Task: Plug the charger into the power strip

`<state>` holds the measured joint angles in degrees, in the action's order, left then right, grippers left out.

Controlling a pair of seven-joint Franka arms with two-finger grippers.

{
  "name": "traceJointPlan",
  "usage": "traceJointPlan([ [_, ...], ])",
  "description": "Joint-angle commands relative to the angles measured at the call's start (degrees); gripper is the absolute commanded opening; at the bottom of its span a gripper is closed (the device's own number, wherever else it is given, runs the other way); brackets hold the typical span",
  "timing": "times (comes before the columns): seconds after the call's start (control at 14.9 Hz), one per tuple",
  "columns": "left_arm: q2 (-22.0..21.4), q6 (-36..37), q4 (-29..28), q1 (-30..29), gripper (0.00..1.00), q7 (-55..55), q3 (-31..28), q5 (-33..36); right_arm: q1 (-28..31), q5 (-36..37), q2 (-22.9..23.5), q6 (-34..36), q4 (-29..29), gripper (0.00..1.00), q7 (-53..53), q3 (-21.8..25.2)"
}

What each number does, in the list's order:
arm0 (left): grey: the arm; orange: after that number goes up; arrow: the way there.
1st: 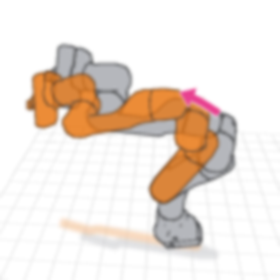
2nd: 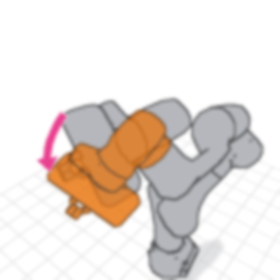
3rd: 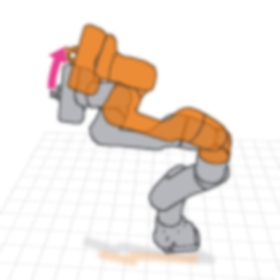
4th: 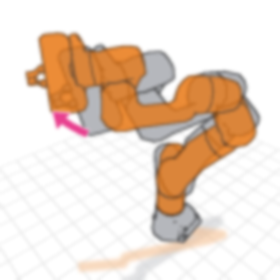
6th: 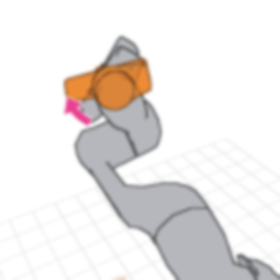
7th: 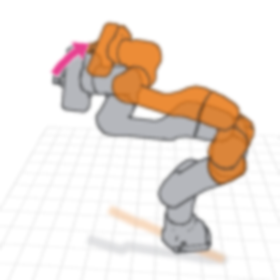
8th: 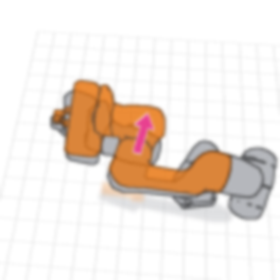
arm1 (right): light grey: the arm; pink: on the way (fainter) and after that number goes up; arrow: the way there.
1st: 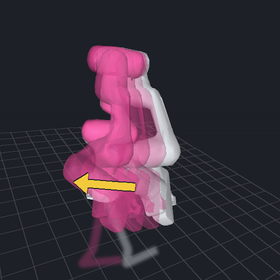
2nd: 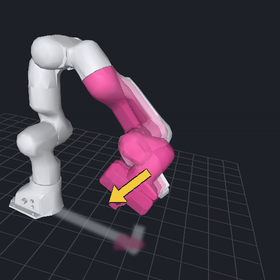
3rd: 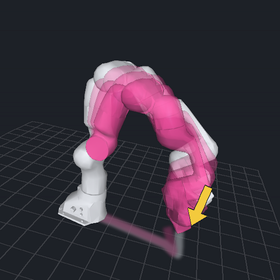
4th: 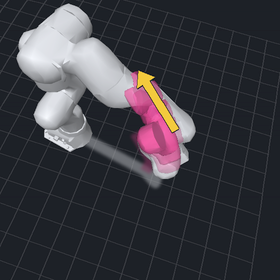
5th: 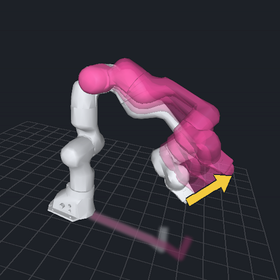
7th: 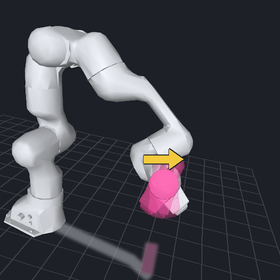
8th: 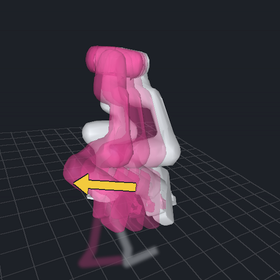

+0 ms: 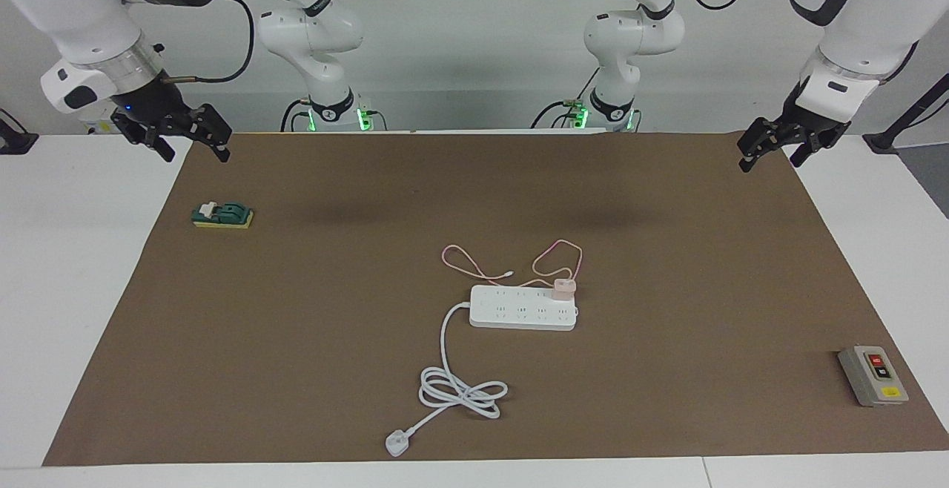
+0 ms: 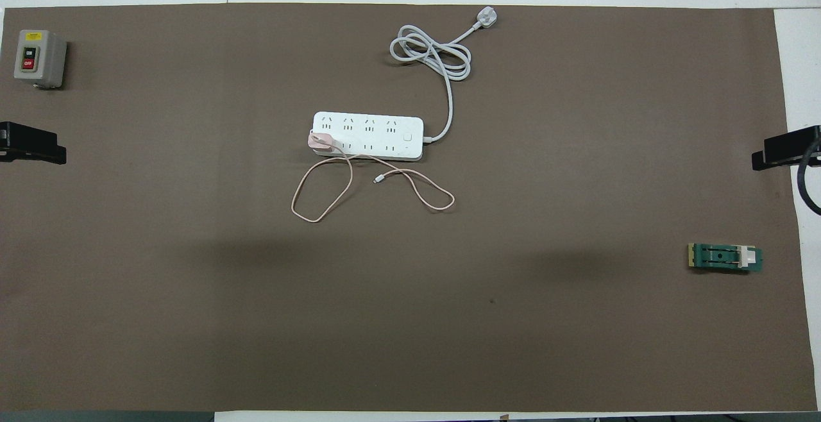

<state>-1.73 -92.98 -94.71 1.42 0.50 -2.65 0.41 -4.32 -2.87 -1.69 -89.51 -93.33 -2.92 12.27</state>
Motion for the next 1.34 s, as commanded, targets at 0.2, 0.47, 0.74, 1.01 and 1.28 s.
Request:
traceJointPlan([
  [0.2, -1.7, 3.9, -1.1, 0.7, 1.0, -0.8, 0.4, -0.7, 0.1, 1.0, -0.4, 1.2, 0.3, 1.0, -0.9, -0.3],
  [0.47, -1.8, 4.6, -0.8, 0.7, 1.0, -0.9, 0.5, -1.9, 0.1, 1.0, -0.4, 1.2, 0.3, 1.0, -0.9, -0.3],
  [0.74, -1.9, 4.4, -0.9, 0.6, 1.0, -0.9, 0.5, -2.5, 0.1, 1.0, -0.4, 1.2, 0.3, 1.0, -0.9, -0.3],
  [1.01, -2.0, 4.4, -1.3, 0.5, 1.0, -0.8, 0.5, -2.5, 0.1, 1.1, -0.4, 1.2, 0.3, 1.0, -0.9, -0.3],
  [1.28, -2.0, 4.3, -1.3, 0.3, 1.0, -0.8, 0.5, -2.5, 0.1, 1.1, -0.4, 1.2, 0.3, 1.0, -0.9, -0.3],
])
